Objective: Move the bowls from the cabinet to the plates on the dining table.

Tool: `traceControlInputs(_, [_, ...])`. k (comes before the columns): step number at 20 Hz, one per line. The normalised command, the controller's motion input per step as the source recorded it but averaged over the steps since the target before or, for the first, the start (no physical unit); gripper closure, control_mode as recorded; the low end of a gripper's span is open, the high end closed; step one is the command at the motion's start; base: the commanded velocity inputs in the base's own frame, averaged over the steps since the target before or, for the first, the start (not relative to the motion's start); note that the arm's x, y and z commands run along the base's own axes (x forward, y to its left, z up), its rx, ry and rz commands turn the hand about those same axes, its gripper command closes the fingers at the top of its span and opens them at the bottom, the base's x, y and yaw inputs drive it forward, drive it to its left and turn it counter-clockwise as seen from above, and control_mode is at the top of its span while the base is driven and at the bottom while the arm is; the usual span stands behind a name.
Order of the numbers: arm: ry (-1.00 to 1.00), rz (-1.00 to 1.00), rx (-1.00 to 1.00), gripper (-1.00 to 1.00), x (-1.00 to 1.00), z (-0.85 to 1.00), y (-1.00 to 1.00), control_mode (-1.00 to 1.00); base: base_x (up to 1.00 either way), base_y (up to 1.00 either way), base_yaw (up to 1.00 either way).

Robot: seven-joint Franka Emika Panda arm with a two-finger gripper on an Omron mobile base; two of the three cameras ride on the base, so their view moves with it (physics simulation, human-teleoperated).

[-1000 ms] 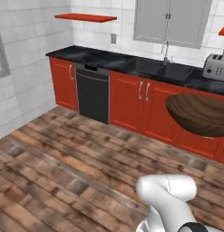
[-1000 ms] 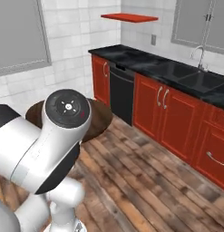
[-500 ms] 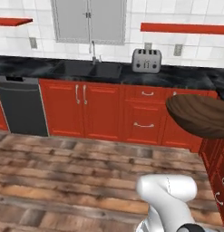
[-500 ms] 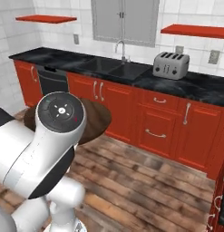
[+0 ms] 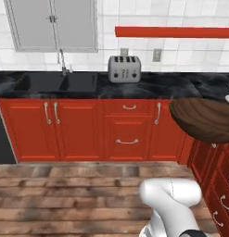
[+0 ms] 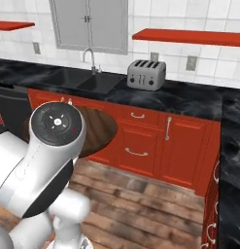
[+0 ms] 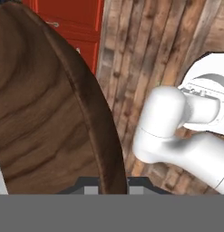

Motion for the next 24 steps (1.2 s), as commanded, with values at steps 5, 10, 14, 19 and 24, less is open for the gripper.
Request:
traceControlInputs(5, [0.00,0.00,0.00,1.00,0.00,0.00,0.00,1.00,0.64,0.10,-0.29])
traceControlInputs(10, [0.00,0.00,0.00,1.00,0.00,0.00,0.00,1.00,0.60,0.15,-0.28])
traceControlInputs(14, [0.00,0.00,0.00,1.00,0.00,0.00,0.00,1.00,0.24,0.50,-0.20])
traceControlInputs(19, [0.00,0.00,0.00,1.00,0.00,0.00,0.00,1.00,0.03,0.75,-0.12])
traceControlInputs(24, [0.00,0.00,0.00,1.00,0.00,0.00,0.00,1.00,0.31,0.48,-0.17])
